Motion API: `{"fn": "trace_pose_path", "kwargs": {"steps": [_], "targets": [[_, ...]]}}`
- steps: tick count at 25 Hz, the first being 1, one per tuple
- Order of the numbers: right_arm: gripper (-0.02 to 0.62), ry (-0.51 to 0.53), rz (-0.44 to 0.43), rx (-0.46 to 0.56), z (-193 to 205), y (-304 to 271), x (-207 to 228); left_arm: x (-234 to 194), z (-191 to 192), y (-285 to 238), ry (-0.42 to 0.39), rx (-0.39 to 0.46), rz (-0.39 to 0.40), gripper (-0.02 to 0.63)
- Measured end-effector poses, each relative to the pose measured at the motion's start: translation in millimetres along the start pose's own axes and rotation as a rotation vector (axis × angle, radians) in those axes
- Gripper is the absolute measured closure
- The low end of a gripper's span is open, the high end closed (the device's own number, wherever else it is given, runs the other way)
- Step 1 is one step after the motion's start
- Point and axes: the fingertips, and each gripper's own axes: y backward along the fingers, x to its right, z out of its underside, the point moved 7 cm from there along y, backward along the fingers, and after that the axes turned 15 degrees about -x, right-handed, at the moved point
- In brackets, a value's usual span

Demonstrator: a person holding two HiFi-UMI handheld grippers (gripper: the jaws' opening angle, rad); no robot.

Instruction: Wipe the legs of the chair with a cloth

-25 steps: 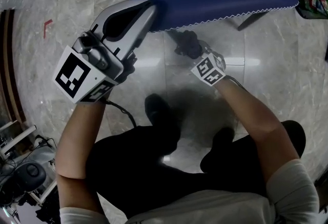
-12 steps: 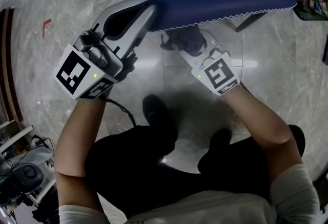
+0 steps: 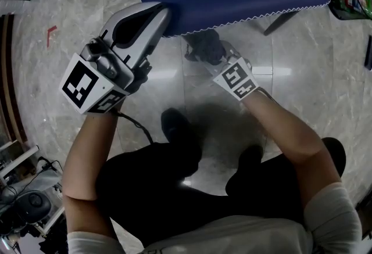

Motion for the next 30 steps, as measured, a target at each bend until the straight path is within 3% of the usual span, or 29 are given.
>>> {"fn": "trace_pose_path", "kwargs": {"steps": [3, 8, 11, 17, 20, 24, 30], "targets": [[0.472, -0.04, -0.057, -0.162, 43.8, -35.5, 3.5, 1.5, -1.3, -1.0, 0.015, 0.02, 0.025, 0.601], [0.462, -0.016, -0.062, -0.209, 43.5, -50.2, 9.0, -2.4, 3.0, 0.4, -0.026, 0.009, 0.022, 0.601], [0.462, -0.014, -0.047, -0.119, 18.4, -27.1, 4.6, -0.3, 7.5, 2.7, -0.03, -0.002, 0.03, 0.601], [0.459, 0.016, 0.038, 0.198, -92.9, 60.1, -1.4, -2.7, 3.3, 0.4, -0.012, 0.019, 0.013, 0.601], [0.459, -0.006, 0.038, 0.247, -113.5, 75.9, -2.6, -1.9, 3.2, 1.8, -0.02, 0.013, 0.001, 0.601], [0.459, 0.006, 0.051, 0.273, -92.1, 59.7, -2.3, -0.7, 3.0, 0.5, -0.029, 0.005, -0.01, 0.601], [0.457, 0.037, 0.038, 0.132, -22.9, 4.2, 0.3, 0.4, 2.4, 1.5, -0.044, -0.013, 0.006, 0.601]]}}
